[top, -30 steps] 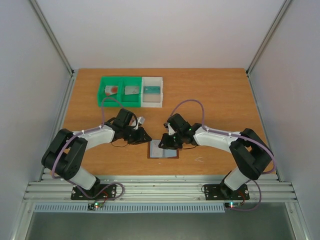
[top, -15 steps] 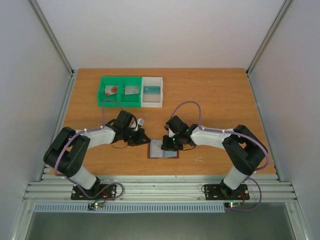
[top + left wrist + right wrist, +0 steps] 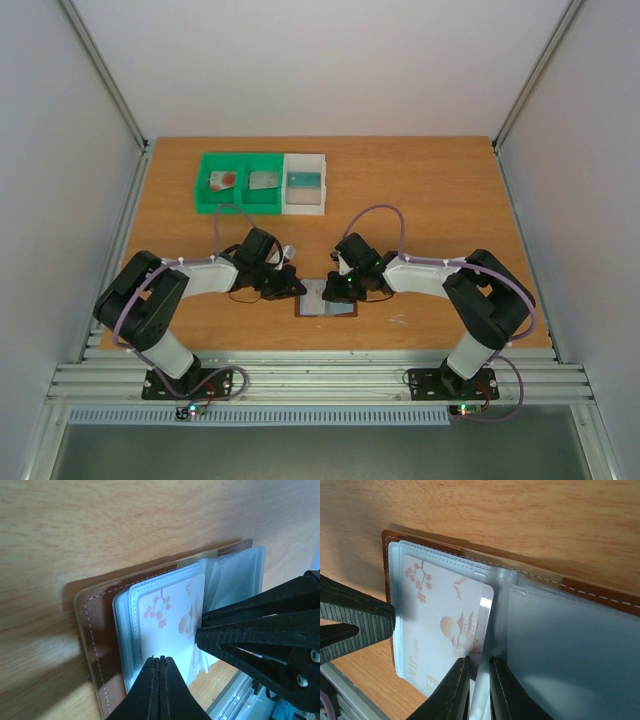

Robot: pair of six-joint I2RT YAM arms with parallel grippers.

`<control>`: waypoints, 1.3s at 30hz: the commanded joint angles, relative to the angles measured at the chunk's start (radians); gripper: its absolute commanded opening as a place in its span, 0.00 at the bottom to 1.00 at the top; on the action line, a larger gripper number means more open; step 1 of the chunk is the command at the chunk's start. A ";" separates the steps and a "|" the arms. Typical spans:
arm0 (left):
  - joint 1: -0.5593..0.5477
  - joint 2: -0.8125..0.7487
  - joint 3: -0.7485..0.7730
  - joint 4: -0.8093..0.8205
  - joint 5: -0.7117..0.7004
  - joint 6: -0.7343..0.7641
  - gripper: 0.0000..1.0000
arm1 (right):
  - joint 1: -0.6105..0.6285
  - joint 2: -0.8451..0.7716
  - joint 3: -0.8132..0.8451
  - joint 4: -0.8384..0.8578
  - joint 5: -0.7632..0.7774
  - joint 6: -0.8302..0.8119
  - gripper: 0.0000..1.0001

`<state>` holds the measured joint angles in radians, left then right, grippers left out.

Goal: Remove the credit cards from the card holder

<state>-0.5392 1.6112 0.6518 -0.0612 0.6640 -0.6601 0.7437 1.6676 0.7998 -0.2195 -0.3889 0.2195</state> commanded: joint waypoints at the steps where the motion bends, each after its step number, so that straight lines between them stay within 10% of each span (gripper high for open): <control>1: -0.010 0.007 -0.018 0.028 -0.040 0.000 0.01 | -0.015 0.002 -0.030 0.048 -0.019 0.011 0.12; 39: -0.010 0.010 -0.028 -0.034 -0.112 0.029 0.01 | -0.088 -0.081 -0.133 0.152 -0.105 0.040 0.01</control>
<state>-0.5457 1.6112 0.6342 -0.0662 0.6044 -0.6502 0.6651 1.6192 0.6769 -0.0742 -0.4923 0.2584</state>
